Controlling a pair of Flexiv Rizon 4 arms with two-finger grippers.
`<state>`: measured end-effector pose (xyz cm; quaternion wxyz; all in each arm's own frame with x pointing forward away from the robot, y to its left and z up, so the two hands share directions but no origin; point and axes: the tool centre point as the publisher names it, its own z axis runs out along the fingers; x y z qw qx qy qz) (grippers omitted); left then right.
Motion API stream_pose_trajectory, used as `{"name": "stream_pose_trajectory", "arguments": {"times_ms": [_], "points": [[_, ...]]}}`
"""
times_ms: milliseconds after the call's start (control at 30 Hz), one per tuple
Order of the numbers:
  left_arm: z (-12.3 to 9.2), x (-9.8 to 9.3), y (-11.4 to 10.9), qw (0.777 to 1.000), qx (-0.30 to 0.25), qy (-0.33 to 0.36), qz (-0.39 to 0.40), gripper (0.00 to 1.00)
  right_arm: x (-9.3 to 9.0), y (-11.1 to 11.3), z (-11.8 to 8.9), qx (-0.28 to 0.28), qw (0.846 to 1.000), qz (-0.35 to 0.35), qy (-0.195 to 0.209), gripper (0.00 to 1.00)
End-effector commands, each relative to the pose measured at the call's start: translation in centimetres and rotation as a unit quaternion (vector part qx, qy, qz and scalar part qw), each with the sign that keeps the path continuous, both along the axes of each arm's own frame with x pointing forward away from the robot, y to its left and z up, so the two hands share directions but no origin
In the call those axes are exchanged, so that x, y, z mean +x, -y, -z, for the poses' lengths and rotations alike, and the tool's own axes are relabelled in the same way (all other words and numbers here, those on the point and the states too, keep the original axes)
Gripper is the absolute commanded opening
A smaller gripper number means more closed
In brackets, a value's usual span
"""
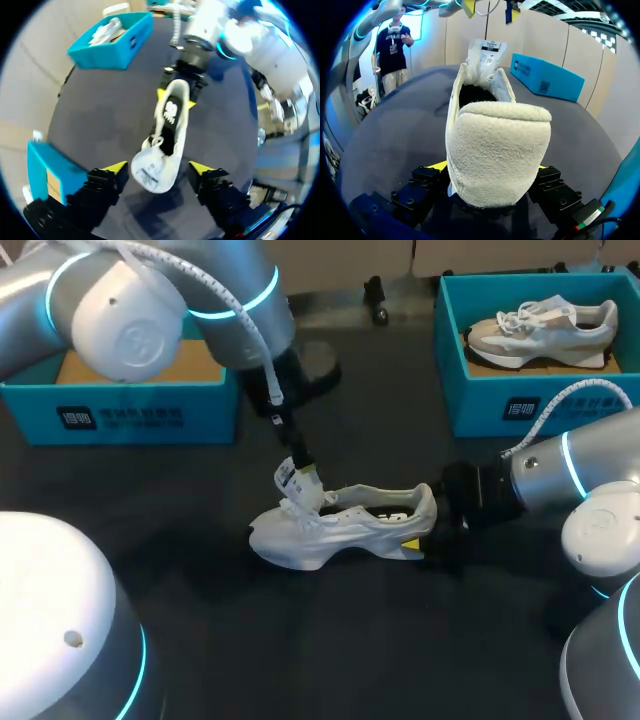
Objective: Take the shoe out of the shoebox, open the shoe tongue, remove and reinsert the insole, then place the shoe into the shoebox
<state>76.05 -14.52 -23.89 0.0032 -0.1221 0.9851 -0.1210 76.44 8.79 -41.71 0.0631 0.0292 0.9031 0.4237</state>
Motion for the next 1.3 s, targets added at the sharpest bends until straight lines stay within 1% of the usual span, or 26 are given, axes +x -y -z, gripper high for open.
{"name": "stream_pose_trajectory", "arguments": {"times_ms": [33,133,933,1167,1300], "points": [[0.9,-0.4,1.6,0.996,-0.015,-0.002,0.085,0.00,0.1,0.0,0.1,-0.002,1.000,0.001,0.001,0.00],[1.1,-1.1,2.7,0.995,-0.012,-0.008,0.098,0.00,0.1,0.0,0.1,-0.002,1.000,0.001,0.001,0.00],[1.1,-1.1,2.7,0.995,-0.012,-0.008,0.098,0.00,0.1,0.0,0.1,-0.002,1.000,0.001,0.001,0.00],[3.3,-1.1,5.4,0.993,-0.020,-0.013,0.113,0.00,0.1,0.0,0.1,-0.002,1.000,0.001,0.001,0.00],[4.6,-1.1,6.6,0.992,-0.013,-0.017,0.127,0.00,0.1,0.0,0.1,-0.002,1.000,0.001,0.001,0.00]]}}
